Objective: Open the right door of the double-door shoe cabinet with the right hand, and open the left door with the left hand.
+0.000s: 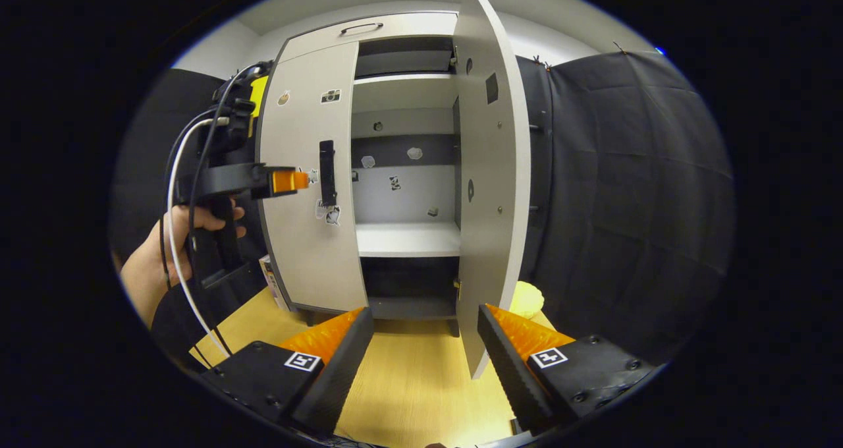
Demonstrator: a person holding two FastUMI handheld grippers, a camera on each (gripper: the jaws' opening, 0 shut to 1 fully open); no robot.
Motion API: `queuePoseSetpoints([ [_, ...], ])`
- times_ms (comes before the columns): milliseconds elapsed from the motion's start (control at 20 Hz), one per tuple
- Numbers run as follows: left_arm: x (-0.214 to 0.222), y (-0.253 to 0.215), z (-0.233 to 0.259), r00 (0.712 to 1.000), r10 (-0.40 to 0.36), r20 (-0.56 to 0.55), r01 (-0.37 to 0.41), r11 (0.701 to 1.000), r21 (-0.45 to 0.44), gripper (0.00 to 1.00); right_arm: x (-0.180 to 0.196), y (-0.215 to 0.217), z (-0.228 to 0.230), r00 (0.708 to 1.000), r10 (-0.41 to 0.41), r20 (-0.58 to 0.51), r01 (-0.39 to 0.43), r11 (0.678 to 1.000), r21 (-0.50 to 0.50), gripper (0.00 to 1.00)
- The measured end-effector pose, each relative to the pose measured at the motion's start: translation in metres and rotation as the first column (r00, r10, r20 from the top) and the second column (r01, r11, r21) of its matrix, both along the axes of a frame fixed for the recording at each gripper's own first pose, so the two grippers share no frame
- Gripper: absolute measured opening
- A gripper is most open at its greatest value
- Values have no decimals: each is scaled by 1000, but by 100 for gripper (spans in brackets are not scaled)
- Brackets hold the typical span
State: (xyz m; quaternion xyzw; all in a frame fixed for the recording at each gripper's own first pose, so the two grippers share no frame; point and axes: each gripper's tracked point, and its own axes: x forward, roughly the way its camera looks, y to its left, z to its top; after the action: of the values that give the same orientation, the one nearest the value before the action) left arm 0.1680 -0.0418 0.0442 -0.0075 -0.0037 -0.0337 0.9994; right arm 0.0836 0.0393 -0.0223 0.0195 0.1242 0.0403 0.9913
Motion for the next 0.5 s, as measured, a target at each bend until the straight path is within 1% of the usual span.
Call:
queuePoseSetpoints([
  [150,27,-17,11,1000,-7,25,7,1000,7,96,5,4,-8,1000,14,-8,-14,1000,15,99],
  [400,61,-36,5,1000,-3,-9,3,1000,19,96,9,0,-18,999,27,-32,-26,999,35,99],
  [500,69,-37,2,1000,10,-17,-9,999,38,93,12,-2,-19,999,28,-32,-27,999,40,99],
])
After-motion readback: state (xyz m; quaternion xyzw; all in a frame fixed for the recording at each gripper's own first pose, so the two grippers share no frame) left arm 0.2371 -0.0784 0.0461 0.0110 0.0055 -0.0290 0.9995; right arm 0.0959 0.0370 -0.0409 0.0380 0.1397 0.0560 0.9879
